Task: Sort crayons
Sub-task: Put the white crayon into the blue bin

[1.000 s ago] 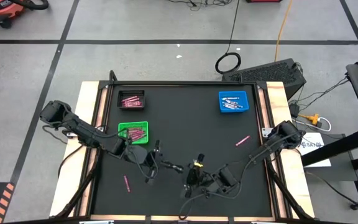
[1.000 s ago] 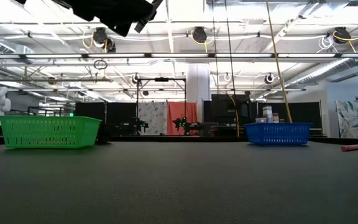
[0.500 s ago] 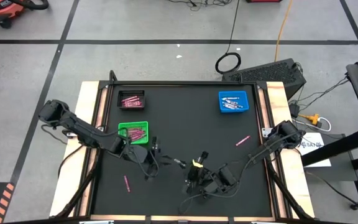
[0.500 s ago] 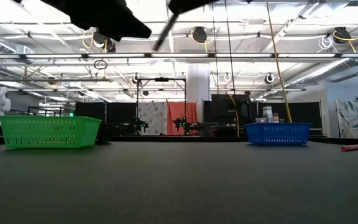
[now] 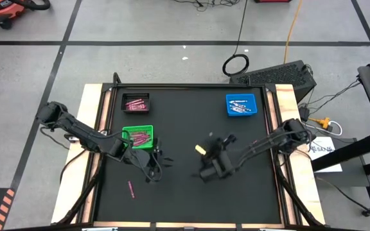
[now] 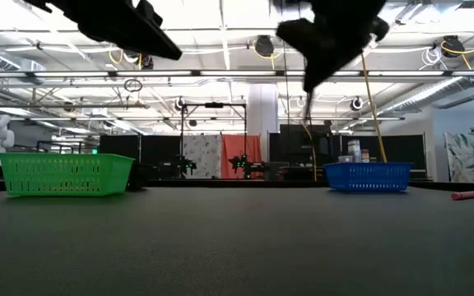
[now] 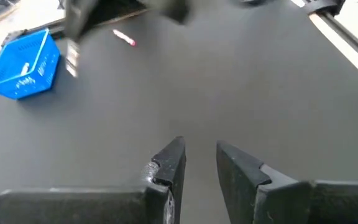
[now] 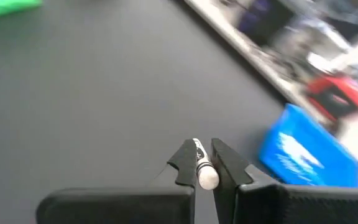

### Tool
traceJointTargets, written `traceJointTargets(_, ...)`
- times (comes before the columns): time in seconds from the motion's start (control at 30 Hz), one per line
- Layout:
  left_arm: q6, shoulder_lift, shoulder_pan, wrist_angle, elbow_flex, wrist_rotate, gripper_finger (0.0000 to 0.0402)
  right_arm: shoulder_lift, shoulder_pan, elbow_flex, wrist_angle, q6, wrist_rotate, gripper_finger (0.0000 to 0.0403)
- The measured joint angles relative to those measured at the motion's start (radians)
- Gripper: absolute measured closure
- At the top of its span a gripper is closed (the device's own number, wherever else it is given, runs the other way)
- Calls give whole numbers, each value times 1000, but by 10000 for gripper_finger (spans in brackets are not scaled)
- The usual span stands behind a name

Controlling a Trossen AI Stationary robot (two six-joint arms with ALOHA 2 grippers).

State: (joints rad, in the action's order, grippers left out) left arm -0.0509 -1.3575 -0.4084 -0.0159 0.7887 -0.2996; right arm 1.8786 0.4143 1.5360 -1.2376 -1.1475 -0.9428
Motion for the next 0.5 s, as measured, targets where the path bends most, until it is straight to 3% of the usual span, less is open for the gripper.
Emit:
traceJointTargets(0.2, 19, 0, 0, -52, 0, 2, 308, -1, -116, 0, -302, -173, 12, 397)
traceJointTargets(0.37, 19, 0, 0, -51, 0, 2, 308, -11, -254, -6, -320, -88, 123, 397)
traceJointTargets(0.5, 19, 0, 0, -50, 0, 2, 308, -12, -373, -6, -324, -12, 133, 397)
